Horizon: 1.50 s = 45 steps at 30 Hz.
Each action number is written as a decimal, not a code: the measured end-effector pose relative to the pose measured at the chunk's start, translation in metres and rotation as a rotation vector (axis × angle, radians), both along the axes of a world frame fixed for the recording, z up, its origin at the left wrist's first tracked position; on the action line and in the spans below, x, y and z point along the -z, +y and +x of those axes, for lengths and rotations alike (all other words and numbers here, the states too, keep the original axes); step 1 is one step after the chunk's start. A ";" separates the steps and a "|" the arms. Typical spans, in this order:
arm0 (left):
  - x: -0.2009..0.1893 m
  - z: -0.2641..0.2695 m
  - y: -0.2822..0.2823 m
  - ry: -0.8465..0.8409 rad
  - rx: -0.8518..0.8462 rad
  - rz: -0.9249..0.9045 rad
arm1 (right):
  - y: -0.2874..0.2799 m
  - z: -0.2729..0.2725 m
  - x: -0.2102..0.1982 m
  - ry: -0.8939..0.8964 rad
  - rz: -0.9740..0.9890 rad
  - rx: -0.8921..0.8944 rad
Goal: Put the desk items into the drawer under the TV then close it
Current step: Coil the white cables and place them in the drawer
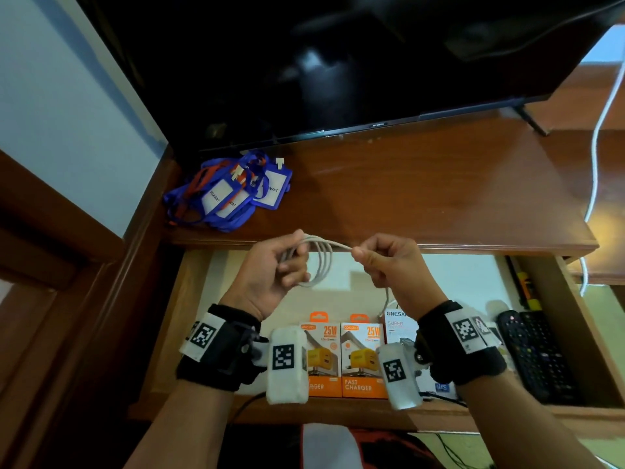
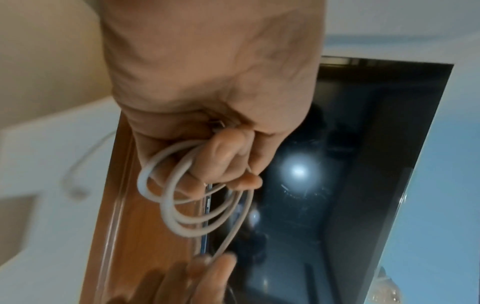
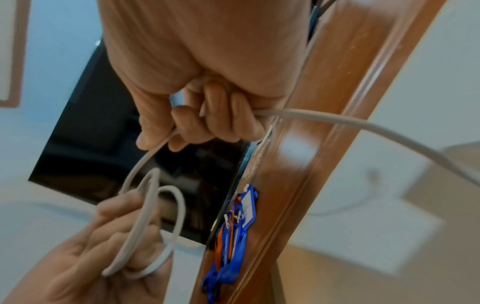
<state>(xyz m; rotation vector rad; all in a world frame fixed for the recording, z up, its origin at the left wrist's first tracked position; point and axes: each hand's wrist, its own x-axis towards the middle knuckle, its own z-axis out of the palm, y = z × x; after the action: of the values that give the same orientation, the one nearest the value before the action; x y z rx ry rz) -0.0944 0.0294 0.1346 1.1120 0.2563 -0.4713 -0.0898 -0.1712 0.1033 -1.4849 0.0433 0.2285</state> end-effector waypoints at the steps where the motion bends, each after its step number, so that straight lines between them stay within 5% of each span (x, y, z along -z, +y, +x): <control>1: -0.002 0.001 0.006 0.000 -0.045 -0.016 | -0.003 -0.002 0.005 0.024 0.011 0.011; 6: -0.007 0.006 0.029 -0.072 -0.216 -0.161 | -0.004 -0.005 0.019 0.133 -0.021 0.099; 10: -0.006 0.011 0.024 -0.123 -0.340 -0.067 | 0.015 -0.003 0.016 0.087 -0.210 0.101; 13: -0.001 0.012 0.015 -0.173 -0.252 0.223 | 0.034 -0.011 0.007 -0.018 -0.419 -0.090; 16: 0.006 0.008 0.009 -0.208 -0.113 0.472 | 0.043 -0.016 -0.002 -0.047 -0.421 -0.209; 20: 0.014 0.000 0.002 -0.202 0.011 0.549 | 0.047 -0.013 -0.009 -0.095 -0.331 -0.195; 28: 0.008 -0.006 -0.005 -0.048 0.231 0.368 | 0.047 -0.008 0.003 -0.183 -0.257 0.042; 32: 0.000 -0.005 -0.004 0.029 0.245 0.348 | 0.047 -0.009 0.006 -0.183 -0.245 -0.003; 38: -0.001 0.001 -0.003 0.130 0.102 0.262 | 0.042 -0.014 -0.002 -0.152 -0.317 -0.240; 45: 0.011 -0.003 -0.012 0.080 -0.025 0.191 | 0.042 -0.007 -0.001 -0.101 -0.411 -0.179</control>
<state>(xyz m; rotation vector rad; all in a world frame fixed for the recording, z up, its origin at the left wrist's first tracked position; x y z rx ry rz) -0.0973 0.0170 0.1241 1.2759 0.3913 -0.4770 -0.0968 -0.1297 0.1047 -1.9103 -0.1321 0.3013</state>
